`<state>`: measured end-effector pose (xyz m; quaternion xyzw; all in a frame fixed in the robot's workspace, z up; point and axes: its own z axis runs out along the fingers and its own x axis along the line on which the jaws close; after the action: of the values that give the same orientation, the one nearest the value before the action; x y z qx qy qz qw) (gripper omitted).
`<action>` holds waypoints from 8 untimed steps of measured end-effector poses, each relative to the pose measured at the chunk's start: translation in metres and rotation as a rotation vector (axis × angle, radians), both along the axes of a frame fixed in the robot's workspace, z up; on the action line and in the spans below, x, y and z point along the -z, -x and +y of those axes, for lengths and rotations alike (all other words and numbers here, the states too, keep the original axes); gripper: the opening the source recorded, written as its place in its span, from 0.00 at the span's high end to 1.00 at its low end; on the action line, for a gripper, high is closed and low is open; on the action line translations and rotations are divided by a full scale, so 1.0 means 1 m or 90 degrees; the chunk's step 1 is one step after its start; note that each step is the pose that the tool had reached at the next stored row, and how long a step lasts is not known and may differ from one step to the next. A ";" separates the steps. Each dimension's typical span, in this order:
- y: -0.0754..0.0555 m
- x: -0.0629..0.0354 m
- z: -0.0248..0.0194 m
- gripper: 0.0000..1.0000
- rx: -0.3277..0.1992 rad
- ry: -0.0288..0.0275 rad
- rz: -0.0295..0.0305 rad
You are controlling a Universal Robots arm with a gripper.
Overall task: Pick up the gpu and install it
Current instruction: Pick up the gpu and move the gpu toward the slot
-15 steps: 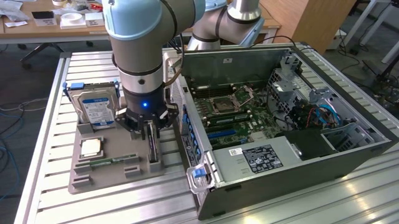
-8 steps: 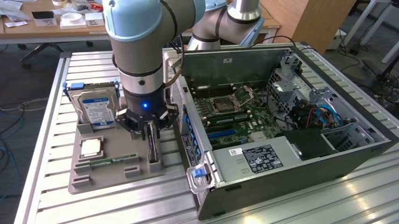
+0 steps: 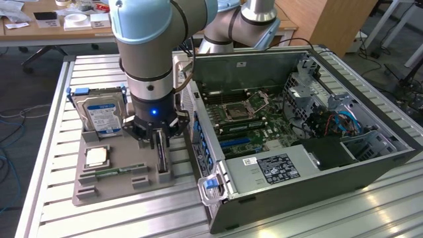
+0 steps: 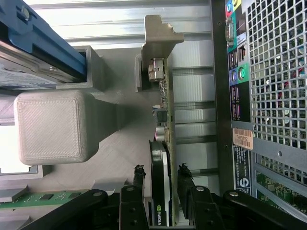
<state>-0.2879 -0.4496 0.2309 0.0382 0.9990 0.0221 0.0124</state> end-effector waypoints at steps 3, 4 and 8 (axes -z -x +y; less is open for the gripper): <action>0.000 0.0000 0.0000 0.58 0.000 0.0000 0.0000; 0.000 0.0000 0.0000 0.58 0.000 0.0000 0.0000; 0.000 0.0000 0.0000 0.60 0.000 0.0000 0.0000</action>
<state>-0.2880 -0.4496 0.2309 0.0382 0.9990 0.0221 0.0124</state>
